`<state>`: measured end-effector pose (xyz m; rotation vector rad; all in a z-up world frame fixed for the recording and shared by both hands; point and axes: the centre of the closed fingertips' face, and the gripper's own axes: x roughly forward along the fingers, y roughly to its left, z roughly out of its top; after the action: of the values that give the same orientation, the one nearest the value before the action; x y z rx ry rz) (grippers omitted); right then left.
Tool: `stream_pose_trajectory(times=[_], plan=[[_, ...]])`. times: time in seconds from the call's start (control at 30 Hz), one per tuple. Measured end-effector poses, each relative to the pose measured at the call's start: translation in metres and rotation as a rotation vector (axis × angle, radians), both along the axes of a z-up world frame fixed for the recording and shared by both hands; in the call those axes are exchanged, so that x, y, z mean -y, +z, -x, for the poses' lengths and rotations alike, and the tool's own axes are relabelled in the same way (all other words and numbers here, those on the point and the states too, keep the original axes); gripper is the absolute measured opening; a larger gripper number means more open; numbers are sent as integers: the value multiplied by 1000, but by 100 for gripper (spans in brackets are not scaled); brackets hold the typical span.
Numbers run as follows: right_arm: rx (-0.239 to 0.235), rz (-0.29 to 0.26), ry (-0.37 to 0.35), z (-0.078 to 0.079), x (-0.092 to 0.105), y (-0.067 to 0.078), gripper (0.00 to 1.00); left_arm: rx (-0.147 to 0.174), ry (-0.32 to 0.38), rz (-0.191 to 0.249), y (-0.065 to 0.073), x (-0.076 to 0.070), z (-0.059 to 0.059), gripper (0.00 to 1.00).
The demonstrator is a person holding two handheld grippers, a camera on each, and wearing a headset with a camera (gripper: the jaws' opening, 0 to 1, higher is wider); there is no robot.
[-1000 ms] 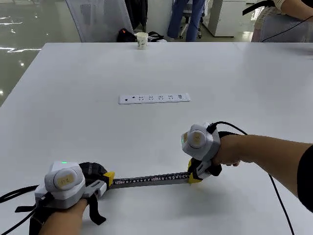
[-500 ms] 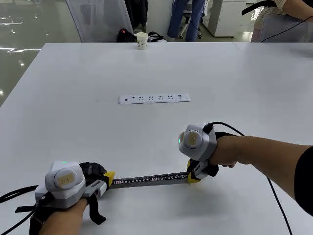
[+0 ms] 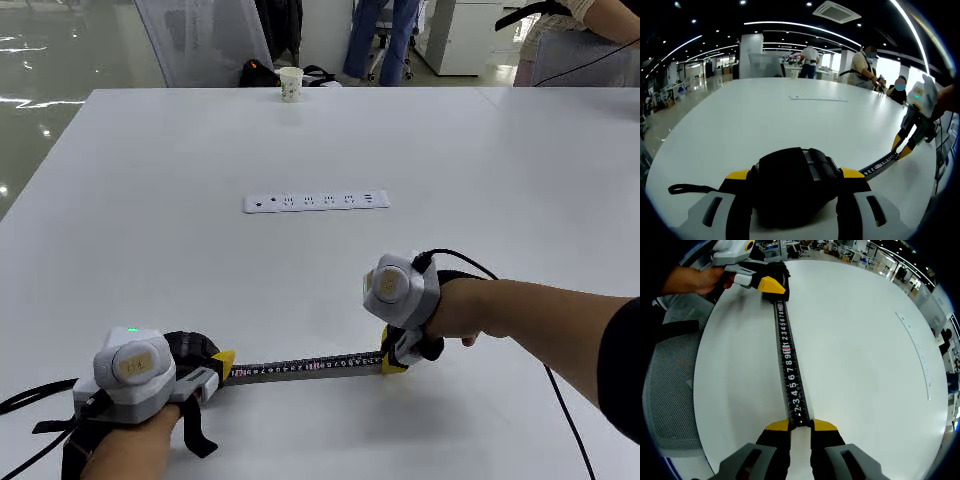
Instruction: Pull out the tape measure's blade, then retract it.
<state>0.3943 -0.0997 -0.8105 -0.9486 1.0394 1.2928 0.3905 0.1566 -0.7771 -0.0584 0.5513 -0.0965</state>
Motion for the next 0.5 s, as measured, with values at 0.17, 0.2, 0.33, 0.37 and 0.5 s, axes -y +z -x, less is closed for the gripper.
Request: stream_pose_trajectory(times=[0.17,0.2,0.33,0.37,0.5], plan=[[1,5,5,1,-1,0,12,-3,-1,0,0,0,0,64],[1,6,5,1,-2,0,12,-3,-1,1,-1,0,0,64],[-2,4,1,1,-2,0,12,-4,-1,1,-1,-1,0,64],[-2,2,1,1,-2,0,12,-4,-1,1,-1,-1,-1,64],[-2,-1,-6,0,-3,0,12,-6,-1,1,-1,-1,-1,64]])
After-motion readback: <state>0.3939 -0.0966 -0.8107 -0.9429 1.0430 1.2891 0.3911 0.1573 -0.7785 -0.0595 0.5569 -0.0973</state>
